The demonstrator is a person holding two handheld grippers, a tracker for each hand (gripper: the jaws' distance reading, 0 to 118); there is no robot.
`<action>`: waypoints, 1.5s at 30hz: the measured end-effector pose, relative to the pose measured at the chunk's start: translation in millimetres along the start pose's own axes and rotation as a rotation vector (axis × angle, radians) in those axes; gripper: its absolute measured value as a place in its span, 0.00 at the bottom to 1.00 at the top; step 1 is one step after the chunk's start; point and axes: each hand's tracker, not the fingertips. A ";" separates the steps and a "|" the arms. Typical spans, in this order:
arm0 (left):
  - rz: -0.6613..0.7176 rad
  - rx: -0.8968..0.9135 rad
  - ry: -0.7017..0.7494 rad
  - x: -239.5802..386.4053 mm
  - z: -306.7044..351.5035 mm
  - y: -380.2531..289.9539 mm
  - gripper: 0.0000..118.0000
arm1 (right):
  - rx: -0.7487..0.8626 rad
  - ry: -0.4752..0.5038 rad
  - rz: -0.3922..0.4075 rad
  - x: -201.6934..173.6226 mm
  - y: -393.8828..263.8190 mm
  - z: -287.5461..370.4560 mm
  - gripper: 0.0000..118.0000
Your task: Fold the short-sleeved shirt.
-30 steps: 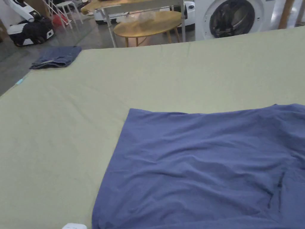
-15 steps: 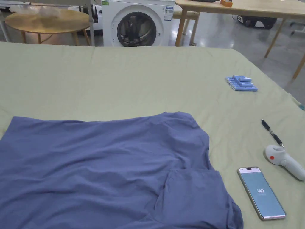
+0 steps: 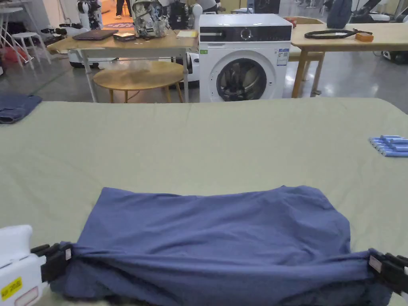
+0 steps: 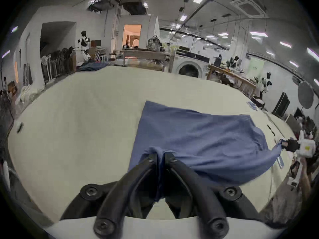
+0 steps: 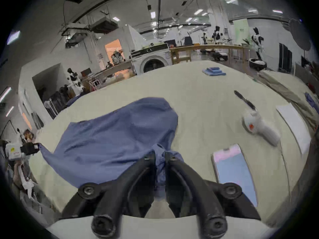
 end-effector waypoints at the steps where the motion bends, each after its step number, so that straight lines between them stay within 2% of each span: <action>1: -0.002 -0.017 -0.005 -3.3 -14.8 10.8 0.01 | -0.005 -0.012 -0.002 3.3 7.2 -18.7 0.07; 6: 0.125 -0.050 -0.011 -5.6 -73.6 31.8 0.01 | -0.092 -0.067 -0.051 6.4 26.6 -89.7 0.08; 7: 0.123 -0.056 -0.008 -4.2 -80.0 32.3 0.08 | -0.111 -0.082 -0.029 5.5 24.7 -98.5 0.14; 8: 0.107 -0.054 0.011 0.4 -82.1 30.1 0.23 | -0.103 -0.089 -0.011 4.9 21.9 -103.0 0.29; 9: 0.072 -0.044 0.061 3.4 -82.1 29.6 0.46 | -0.105 -0.130 0.021 3.7 18.5 -107.4 0.48; 10: 0.046 -0.046 0.076 6.4 -76.9 30.7 0.52 | -0.105 -0.148 0.044 3.1 16.7 -106.5 0.57; 11: 0.038 -0.020 0.060 7.4 -68.2 30.6 0.49 | -0.084 -0.125 0.044 4.3 15.2 -100.9 0.57; 13: 0.020 0.038 0.003 13.5 -45.3 29.2 0.50 | -0.039 -0.050 0.033 2.3 13.1 -80.1 0.57; 15: -0.015 0.096 -0.018 23.5 -15.4 22.2 0.49 | 0.030 -0.040 0.067 -4.6 8.6 -51.9 0.53; 17: -0.055 0.147 -0.012 36.9 17.5 7.7 0.26 | 0.069 -0.004 0.090 -8.5 -2.3 -27.8 0.25; 18: -0.072 0.169 -0.014 41.9 40.3 -0.5 0.08 | 0.095 -0.015 0.089 -12.7 -11.9 -12.2 0.13; 19: -0.074 0.179 -0.022 47.9 53.4 -13.6 0.00 | 0.123 -0.011 0.105 -16.0 -22.1 1.2 0.09; 21: -0.057 0.201 -0.015 57.0 74.0 -39.3 0.00 | 0.106 0.002 0.120 -35.3 -38.7 35.9 0.07; 22: -0.042 0.189 -0.024 49.8 79.5 -50.9 0.00 | 0.106 0.004 0.128 -39.6 -50.2 45.1 0.00; 24: -0.024 0.147 -0.003 53.2 86.0 -71.1 0.00 | 0.111 -0.013 0.140 -46.4 -69.4 57.4 0.00; 26: 0.006 0.098 -0.004 46.3 81.2 -80.1 0.00 | 0.091 0.032 0.101 -46.4 -78.7 59.0 0.00; 31: 0.076 0.040 -0.022 23.0 47.2 -60.1 0.00 | 0.102 0.024 0.121 -52.2 -75.0 61.9 0.00; 32: 0.079 0.004 -0.007 17.6 36.2 -54.4 0.02 | 0.107 0.047 0.110 -51.3 -73.1 63.5 0.00; 33: 0.076 0.004 -0.008 12.0 22.7 -50.4 0.22 | 0.109 0.069 0.085 -47.5 -72.7 62.3 0.00; 34: 0.071 -0.031 0.011 10.0 5.9 -44.6 0.57 | 0.111 0.068 0.082 -47.2 -72.5 63.1 0.00; 35: 0.061 -0.034 0.026 5.0 -10.1 -41.2 0.57 | 0.111 0.066 0.084 -47.5 -72.5 63.7 0.00; 38: 0.083 -0.129 0.092 -10.4 -62.6 -38.1 0.56 | 0.111 0.060 0.086 -47.6 -72.2 69.5 0.00; 39: 0.094 -0.183 0.094 -15.8 -79.8 -39.3 0.52 | 0.103 0.060 0.079 -45.7 -72.6 69.5 0.00; 40: 0.127 -0.255 0.088 -20.0 -93.7 -41.5 0.25 | 0.096 0.055 0.075 -44.1 -73.5 69.4 0.00; 41: 0.164 -0.303 0.079 -19.2 -100.6 -48.1 0.05 | 0.091 0.047 0.072 -44.1 -72.9 72.1 0.00; 42: 0.174 -0.208 0.031 -11.3 -93.7 -46.1 0.01 | 0.083 0.036 0.071 -42.4 -73.2 71.8 0.00; 45: 0.057 -0.223 0.102 3.1 -98.9 -43.7 0.00 | 0.058 0.003 0.053 -31.3 -68.1 58.8 0.02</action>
